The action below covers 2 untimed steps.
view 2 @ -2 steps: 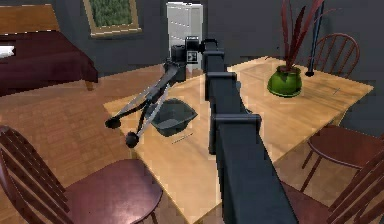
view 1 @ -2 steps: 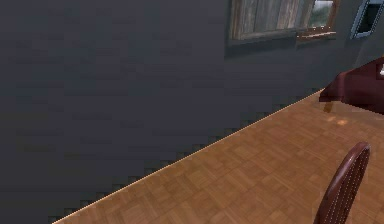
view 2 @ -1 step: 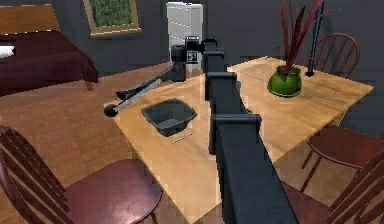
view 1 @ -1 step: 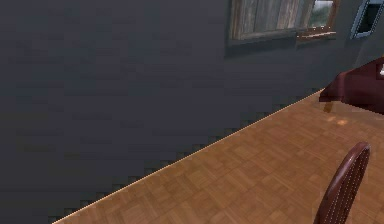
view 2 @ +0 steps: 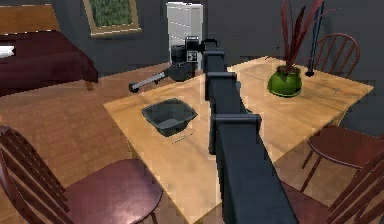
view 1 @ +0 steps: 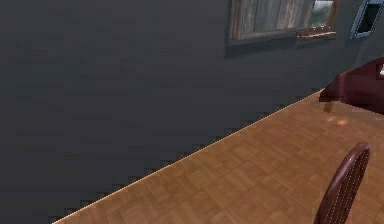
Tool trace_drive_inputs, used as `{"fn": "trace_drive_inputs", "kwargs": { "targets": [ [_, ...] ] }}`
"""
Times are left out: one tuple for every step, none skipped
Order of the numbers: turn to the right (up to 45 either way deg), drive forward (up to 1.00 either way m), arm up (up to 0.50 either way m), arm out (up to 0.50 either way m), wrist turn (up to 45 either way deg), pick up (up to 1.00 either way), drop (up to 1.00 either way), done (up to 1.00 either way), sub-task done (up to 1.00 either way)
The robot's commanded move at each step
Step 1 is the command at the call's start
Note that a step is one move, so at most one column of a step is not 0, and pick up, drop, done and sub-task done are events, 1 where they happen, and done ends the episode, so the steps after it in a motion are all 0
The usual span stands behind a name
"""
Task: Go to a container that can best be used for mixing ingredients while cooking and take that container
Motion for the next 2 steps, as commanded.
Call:
{"fn": "trace_drive_inputs", "kwargs": {
  "targets": [
    [0.0, 0.0, 0.0, 0.0, 12.0, 0.0, 0.0, 0.0, 0.0],
    [0.0, 0.0, -0.22, 0.0, 0.0, 0.0, 0.0, 0.0, 0.0]
  ]
}}
